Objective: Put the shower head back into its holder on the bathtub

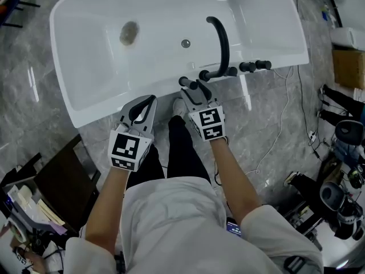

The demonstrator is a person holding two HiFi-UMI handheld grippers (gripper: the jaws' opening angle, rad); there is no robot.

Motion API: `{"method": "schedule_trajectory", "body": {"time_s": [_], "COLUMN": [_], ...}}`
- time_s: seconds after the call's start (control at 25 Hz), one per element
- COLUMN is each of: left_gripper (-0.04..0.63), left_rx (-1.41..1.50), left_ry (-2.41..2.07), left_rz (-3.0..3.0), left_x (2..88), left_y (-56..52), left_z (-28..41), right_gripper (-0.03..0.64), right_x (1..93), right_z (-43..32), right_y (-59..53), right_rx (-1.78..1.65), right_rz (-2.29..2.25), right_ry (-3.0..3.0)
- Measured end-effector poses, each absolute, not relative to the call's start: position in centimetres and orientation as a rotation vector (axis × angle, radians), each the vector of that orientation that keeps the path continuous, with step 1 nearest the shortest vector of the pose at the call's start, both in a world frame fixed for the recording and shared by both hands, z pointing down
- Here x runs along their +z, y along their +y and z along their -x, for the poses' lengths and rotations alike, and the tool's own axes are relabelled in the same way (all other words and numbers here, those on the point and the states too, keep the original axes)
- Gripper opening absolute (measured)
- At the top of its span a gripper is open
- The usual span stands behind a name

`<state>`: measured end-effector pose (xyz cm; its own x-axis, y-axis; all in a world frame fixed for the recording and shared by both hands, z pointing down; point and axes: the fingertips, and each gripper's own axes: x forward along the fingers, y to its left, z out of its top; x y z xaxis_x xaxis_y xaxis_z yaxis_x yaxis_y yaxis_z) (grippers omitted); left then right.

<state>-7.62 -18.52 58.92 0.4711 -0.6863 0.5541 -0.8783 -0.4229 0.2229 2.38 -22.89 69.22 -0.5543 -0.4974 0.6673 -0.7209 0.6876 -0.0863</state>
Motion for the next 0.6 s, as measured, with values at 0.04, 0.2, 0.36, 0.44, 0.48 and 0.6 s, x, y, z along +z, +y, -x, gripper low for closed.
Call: {"method": "schedule_trajectory", "body": {"time_s": [0.04, 0.2, 0.36, 0.44, 0.48, 0.6], "left_gripper": [0.012, 0.012, 0.012, 0.012, 0.012, 0.012], "left_rx": [0.523, 0.509, 0.499, 0.49, 0.484, 0.471], "left_ry": [-1.301, -1.301, -1.287, -1.28, -1.276, -1.256], "left_rz": [-2.243, -2.272, -2.319, -2.339, -2.35, -2.39], "left_x": [58.5, 56.5, 54.5, 53.5, 53.0, 51.4], "left_y": [-18.4, -18.1, -18.2, -17.7, -17.4, -17.0], "left_z": [7.8, 7.9, 7.8, 8.2, 8.4, 8.7], "right_gripper": [0.225, 0.225, 0.224, 0.172, 0.119, 0.054], "right_x": [68.7, 66.5, 64.2, 62.6, 61.6, 58.4], "right_z": [-2.4, -2.9, -3.5, -3.5, -3.6, -4.2], "right_y": [-22.8, -22.3, -21.9, -21.4, -21.2, -20.7], "right_rx": [0.467, 0.458, 0.448, 0.447, 0.451, 0.469], "right_rz": [-0.94, -0.982, -1.038, -1.091, -1.13, -1.255], "right_ry": [-2.276, -2.268, -2.259, -2.263, -2.269, -2.29]}}
